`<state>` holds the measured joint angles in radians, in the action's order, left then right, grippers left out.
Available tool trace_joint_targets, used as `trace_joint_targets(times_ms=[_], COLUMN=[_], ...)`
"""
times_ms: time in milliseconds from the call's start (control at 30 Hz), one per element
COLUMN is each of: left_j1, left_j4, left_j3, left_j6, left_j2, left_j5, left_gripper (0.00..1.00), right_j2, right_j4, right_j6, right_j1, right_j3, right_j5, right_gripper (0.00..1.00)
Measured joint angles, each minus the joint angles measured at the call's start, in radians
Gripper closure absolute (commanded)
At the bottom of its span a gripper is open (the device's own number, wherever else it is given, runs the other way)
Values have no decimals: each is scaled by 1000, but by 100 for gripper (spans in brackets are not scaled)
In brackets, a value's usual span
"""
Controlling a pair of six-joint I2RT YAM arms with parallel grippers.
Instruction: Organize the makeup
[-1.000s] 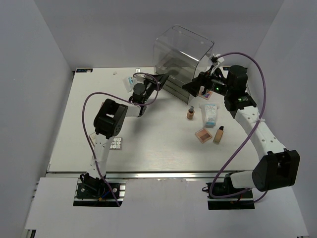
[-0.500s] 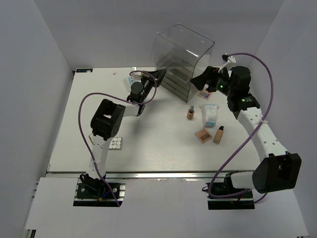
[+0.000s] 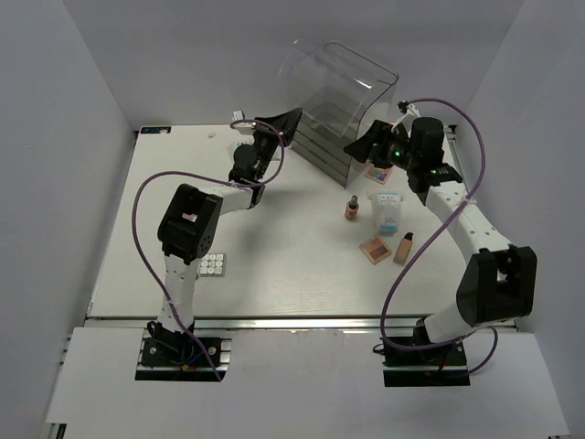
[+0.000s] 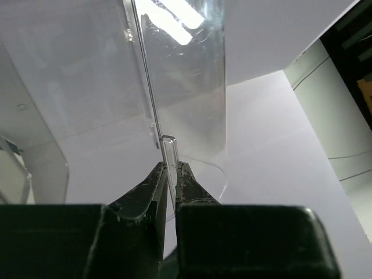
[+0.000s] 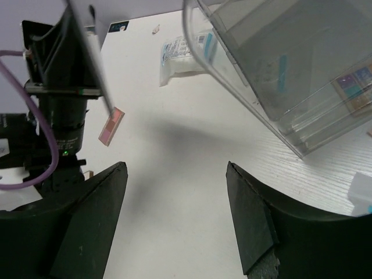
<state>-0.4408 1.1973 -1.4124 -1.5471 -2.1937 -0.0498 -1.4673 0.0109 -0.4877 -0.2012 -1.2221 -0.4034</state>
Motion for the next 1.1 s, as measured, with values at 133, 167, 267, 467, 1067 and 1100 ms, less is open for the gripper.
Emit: trace_joint_targets(times_ms=[133, 167, 267, 467, 1067, 1100], left_j1=[0, 0, -1, -1, -1, -1], left_j4=[13, 14, 16, 15, 15, 15], left_j3=[11, 13, 13, 13, 13, 13], left_j6=[-5, -6, -6, -7, -7, -7], left_j2=[19, 21, 23, 23, 23, 23], left_j5=[2, 2, 2, 2, 2, 2], left_gripper=[100, 100, 100, 100, 100, 100], right_j2=[-72, -88, -106, -106, -217, -226], right_j4=[15, 19, 36, 86, 175, 180], right_j6=[-31, -38, -53, -51, -105, -107], right_j1=[0, 0, 0, 0, -5, -8], right_j3=[-48, -63, -85, -92, -237, -248], right_j5=[-13, -19, -45, -142, -195, -195], right_gripper=[27, 27, 27, 26, 36, 38])
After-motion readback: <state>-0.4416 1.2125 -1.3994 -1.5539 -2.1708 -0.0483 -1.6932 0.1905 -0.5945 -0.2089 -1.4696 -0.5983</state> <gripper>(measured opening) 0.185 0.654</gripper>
